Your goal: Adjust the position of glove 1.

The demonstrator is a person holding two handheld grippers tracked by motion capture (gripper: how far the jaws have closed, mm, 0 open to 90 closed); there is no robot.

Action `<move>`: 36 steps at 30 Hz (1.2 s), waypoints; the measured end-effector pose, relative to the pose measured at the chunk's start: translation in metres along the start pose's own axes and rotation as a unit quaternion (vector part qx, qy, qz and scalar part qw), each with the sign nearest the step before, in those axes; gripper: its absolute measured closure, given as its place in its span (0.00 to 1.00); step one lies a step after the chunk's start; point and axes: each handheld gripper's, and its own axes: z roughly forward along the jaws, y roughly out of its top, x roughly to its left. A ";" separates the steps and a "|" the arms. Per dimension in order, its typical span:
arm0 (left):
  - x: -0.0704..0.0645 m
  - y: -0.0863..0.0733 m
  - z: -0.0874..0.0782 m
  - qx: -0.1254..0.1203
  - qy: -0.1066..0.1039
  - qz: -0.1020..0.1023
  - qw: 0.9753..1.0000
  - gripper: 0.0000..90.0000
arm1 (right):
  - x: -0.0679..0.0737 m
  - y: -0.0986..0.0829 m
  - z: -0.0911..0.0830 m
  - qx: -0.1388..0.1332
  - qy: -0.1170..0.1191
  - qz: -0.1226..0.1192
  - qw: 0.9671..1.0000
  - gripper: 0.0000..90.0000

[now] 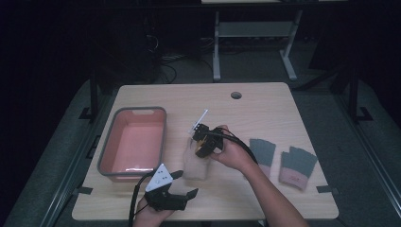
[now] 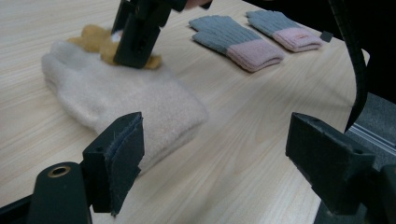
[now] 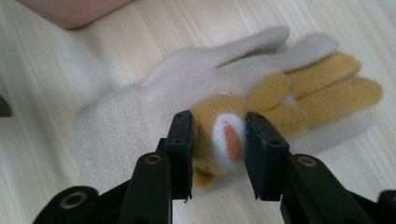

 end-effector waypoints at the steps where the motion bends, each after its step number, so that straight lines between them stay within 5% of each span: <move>1: 0.000 0.000 0.000 0.002 0.000 0.000 1.000 0.22 | 0.000 0.000 0.001 0.001 0.001 0.001 1.000 0.71; 23: 0.001 0.000 0.001 0.005 0.001 -0.004 1.000 0.21 | -0.002 -0.001 0.007 0.008 0.005 0.013 1.000 0.58; 36: 0.000 0.001 0.001 0.009 -0.004 0.001 1.000 0.21 | 0.010 0.021 0.012 0.002 -0.010 -0.018 1.000 0.45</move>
